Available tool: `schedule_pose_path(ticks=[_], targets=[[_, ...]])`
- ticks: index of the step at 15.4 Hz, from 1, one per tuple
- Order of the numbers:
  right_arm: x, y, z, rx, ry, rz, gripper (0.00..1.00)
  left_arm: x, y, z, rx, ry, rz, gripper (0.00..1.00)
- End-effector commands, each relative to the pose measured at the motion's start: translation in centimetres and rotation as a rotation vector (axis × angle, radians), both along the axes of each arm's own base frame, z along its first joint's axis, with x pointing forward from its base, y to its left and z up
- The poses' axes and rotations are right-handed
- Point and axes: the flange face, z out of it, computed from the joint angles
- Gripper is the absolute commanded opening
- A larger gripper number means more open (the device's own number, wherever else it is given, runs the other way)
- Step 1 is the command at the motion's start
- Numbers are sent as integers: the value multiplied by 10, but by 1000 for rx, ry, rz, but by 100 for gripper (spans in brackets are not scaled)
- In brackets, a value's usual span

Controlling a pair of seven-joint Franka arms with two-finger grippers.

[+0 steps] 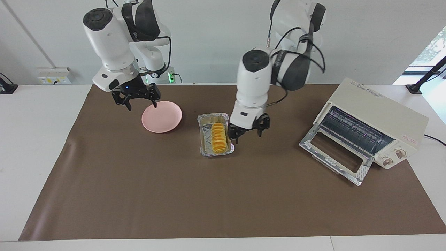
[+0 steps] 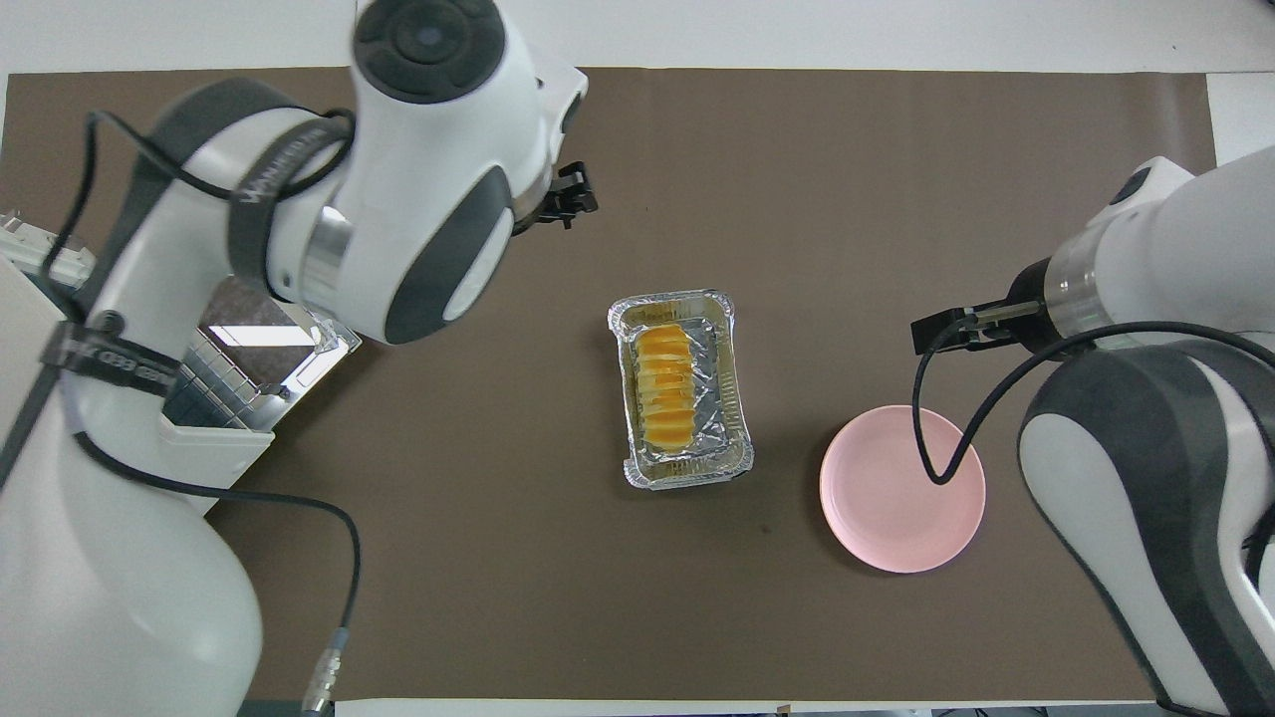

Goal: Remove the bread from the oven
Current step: 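Retract the left gripper to the oven while the right gripper grasps the tray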

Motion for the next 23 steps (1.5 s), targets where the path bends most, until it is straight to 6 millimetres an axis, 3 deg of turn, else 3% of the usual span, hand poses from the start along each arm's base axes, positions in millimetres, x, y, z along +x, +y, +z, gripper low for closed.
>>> schedule_pose_path(ticks=[1, 2, 5, 7, 10, 11, 12, 15, 17, 18, 19, 20, 21, 23], targets=[[-1, 53, -37, 15, 9, -19, 100, 0, 92, 24, -8, 92, -120, 100], [0, 70, -45, 21, -4, -39, 100, 0, 121, 38, -10, 100, -136, 100], [-1, 124, -77, 31, -9, -66, 100, -12, 179, 72, -13, 111, -205, 100], [-3, 153, -102, 40, -14, -109, 100, -12, 192, 78, -17, 95, -198, 100], [-14, 149, -141, 43, -24, -132, 100, -31, 224, 67, -26, 146, -166, 100], [-15, 150, -158, 40, -14, -149, 100, -47, 235, 72, -31, 154, -161, 100], [-14, 151, -171, 40, -8, -186, 100, -48, 251, 74, -37, 160, -178, 100], [-18, 150, -195, 31, 14, -227, 100, -66, 265, 93, -44, 163, -197, 100], [-20, 151, -213, 41, 43, -267, 100, -78, 270, 86, -44, 187, -198, 100], [-27, 161, -223, 51, 35, -261, 99, -82, 267, 82, -43, 201, -204, 100], [-29, 163, -228, 61, 19, -272, 94, -85, 265, 77, -42, 208, -216, 100], [-30, 162, -231, 61, 18, -278, 83, -85, 260, 76, -42, 203, -228, 100], [-30, 162, -232, 60, 19, -280, 66, -84, 255, 77, -41, 193, -236, 100], [-32, 163, -232, 60, 20, -287, 1, -84, 245, 78, -37, 190, -256, 100]])
